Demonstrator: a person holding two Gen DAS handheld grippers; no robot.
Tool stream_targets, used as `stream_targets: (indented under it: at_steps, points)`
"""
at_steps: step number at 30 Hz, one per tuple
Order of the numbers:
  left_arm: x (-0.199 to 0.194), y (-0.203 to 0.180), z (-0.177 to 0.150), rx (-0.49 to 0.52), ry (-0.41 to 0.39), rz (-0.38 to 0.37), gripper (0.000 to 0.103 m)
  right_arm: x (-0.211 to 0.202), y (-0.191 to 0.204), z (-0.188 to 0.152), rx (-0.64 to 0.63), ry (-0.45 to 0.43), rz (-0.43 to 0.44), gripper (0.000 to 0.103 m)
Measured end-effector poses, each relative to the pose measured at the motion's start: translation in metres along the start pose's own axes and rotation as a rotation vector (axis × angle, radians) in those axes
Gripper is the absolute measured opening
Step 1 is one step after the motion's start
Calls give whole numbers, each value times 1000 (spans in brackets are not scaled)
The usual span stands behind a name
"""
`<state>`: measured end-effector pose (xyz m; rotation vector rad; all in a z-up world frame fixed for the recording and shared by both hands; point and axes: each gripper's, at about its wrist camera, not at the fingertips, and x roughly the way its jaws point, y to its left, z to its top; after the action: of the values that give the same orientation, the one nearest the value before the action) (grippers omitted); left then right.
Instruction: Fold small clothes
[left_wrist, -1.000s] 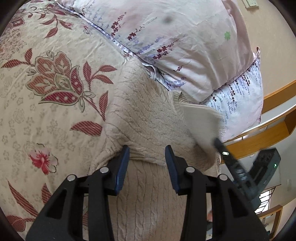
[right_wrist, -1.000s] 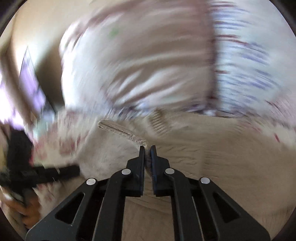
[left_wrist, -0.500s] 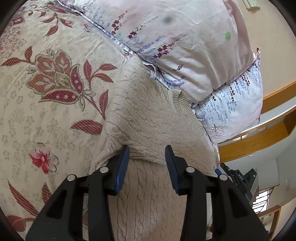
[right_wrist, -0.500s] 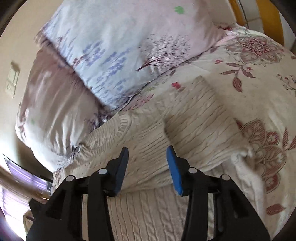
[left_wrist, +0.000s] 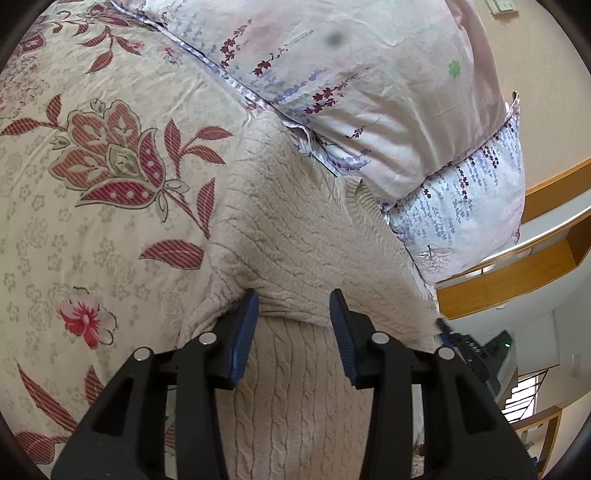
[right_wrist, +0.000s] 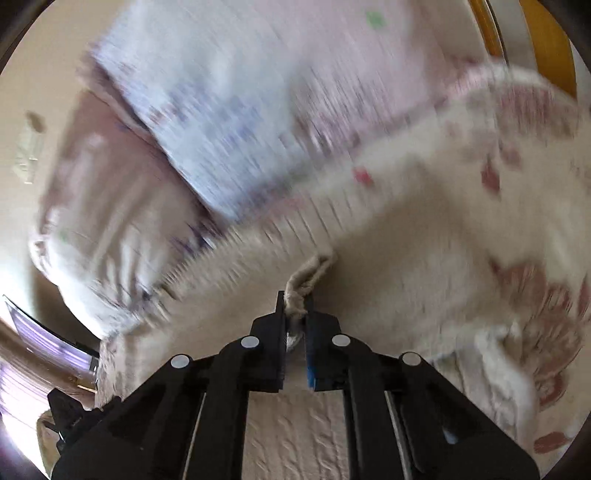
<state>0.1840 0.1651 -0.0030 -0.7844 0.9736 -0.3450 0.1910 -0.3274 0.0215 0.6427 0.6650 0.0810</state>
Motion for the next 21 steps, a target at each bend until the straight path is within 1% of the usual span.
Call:
stream_targets:
  at_steps: [1, 2, 4, 6, 8, 10, 11, 13, 14, 15, 18, 21]
  points:
    - [0, 0, 0, 2, 1, 0, 41, -1, 0, -1, -7, -3, -14, 8]
    - [0, 0, 0, 3, 2, 0, 41, 3, -1, -3, -10, 15, -46, 8]
    - [-1, -3, -2, 12, 10, -7, 48, 17, -10, -10, 4, 77, -103, 8]
    - [-5, -7, -5, 24, 14, -10, 52, 32, -17, -15, 21, 136, -138, 9]
    - [-12, -11, -8, 46, 9, -18, 55, 26, -20, -16, 36, 136, -122, 10]
    - [-26, -14, -13, 84, 0, -34, 57, 16, -20, -16, 39, 140, -106, 22]
    - [-31, -15, -14, 97, -3, -37, 57, 7, -21, -15, 35, 137, -88, 24]
    - [-45, -13, -20, 129, -13, -31, 58, -9, -23, -17, 19, 125, -61, 36]
    - [-51, -11, -23, 140, -15, -25, 58, -20, -26, -18, 11, 121, -49, 38]
    - [-57, -9, -27, 148, -18, -14, 58, -27, -30, -20, 5, 121, -39, 40]
    - [-67, 4, -37, 148, 1, 12, 58, -49, -45, -23, 1, 139, -18, 40]
    - [-74, 18, -50, 138, 27, 22, 58, -70, -65, -25, 26, 166, -2, 40]
